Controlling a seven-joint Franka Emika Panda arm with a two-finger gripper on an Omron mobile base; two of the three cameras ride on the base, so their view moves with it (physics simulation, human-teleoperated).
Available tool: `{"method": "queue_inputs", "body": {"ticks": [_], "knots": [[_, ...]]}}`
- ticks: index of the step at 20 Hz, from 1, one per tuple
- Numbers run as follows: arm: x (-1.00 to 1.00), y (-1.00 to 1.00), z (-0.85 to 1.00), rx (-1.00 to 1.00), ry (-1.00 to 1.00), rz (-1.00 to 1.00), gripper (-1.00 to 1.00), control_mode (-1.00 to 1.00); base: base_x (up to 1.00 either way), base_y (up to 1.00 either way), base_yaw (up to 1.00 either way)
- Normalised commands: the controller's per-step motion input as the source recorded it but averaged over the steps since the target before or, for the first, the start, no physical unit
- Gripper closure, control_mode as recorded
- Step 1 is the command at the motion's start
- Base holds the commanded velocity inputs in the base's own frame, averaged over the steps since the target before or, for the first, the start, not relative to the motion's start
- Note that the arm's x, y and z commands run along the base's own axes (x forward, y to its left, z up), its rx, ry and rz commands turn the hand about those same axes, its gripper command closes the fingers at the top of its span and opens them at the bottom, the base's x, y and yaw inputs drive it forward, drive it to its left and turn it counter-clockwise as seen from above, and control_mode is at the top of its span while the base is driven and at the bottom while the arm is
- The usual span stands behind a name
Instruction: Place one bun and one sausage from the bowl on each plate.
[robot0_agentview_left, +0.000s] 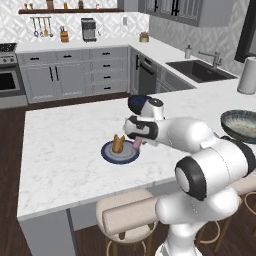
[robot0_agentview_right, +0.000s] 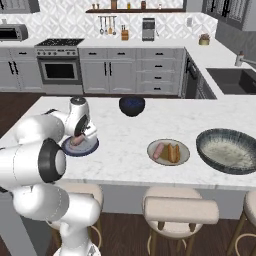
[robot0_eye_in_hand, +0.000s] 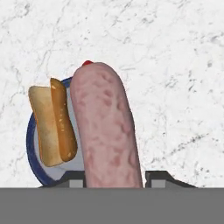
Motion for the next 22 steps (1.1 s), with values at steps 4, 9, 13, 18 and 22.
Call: {"method": "queue_inputs", "body": {"ticks": [4, 9, 13, 18, 22], "knots": [[0.27, 0.44, -0.57, -0.04, 0.06, -0.02, 1.0, -1.0, 0.0, 0.0, 0.0], [0.02, 0.41, -0.51, -0.08, 0.03, 0.0, -1.0, -1.0, 0.0, 0.0, 0.0], [0.24, 0.0, -0.15, -0.02, 0.0, 0.0, -1.0, -1.0, 0.0, 0.0, 0.0], [0.02, -0.09, 0.04, 0.0, -0.03, 0.0, -1.0, -1.0, 0.0, 0.0, 0.0], [-0.2, -0.29, 0.67, 0.06, -0.15, -0.02, -1.0, -1.0, 0.0, 0.0, 0.0]]}}
